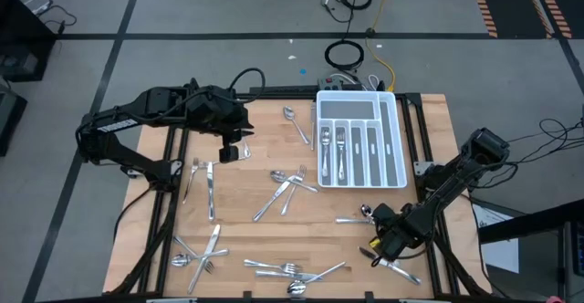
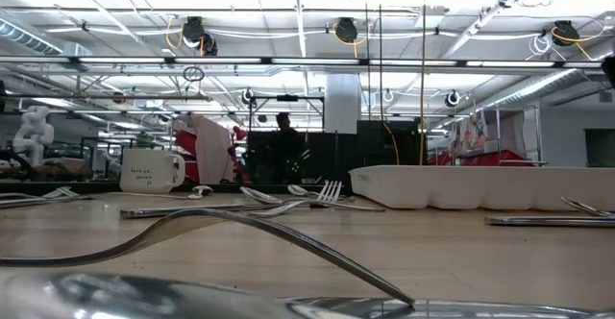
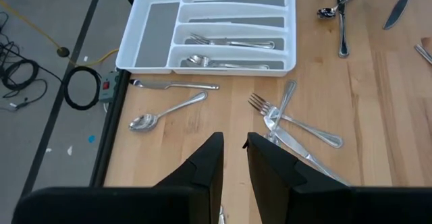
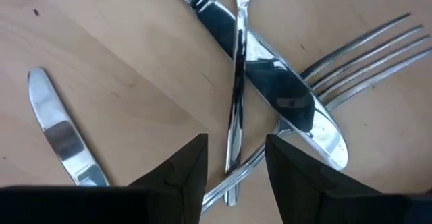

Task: Sort silverware
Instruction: Put the silver spoon into the silverware tray

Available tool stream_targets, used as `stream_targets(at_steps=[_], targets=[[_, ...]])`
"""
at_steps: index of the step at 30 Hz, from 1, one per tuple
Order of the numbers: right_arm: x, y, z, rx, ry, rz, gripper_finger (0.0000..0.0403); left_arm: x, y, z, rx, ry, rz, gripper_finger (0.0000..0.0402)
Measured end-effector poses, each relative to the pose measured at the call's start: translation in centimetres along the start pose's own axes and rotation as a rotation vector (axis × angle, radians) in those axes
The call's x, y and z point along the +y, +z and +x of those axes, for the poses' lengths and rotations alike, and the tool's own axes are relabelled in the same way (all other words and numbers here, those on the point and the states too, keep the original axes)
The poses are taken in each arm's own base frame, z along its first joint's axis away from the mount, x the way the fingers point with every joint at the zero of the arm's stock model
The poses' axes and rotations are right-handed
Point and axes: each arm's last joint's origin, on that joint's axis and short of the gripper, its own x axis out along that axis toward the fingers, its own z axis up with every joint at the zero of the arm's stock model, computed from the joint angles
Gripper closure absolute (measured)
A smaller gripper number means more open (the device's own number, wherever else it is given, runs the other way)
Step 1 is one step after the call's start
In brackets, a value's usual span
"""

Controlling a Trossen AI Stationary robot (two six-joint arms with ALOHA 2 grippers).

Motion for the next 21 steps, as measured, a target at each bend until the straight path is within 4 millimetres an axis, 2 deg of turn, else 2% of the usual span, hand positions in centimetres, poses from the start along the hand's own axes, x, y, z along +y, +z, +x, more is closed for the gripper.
stream_targets(at_steps=[14, 17, 21], targets=[[-1.0, 0.2, 1.9, -0.003, 0.021, 0.033, 0.027, 0.0, 0.0, 0.0, 0.0, 0.0, -0.024, 0.0327], [-1.0, 0.2, 2.0, 0.004, 0.026, 0.015, 0.0306, 0.0, 0.0, 0.0, 0.001, 0.0, -0.024, 0.0327], [-0.9, 0.2, 2.0, 0.011, 0.031, -0.004, 0.0383, 0.0, 0.0, 0.0, 0.001, 0.0, -0.023, 0.0327]])
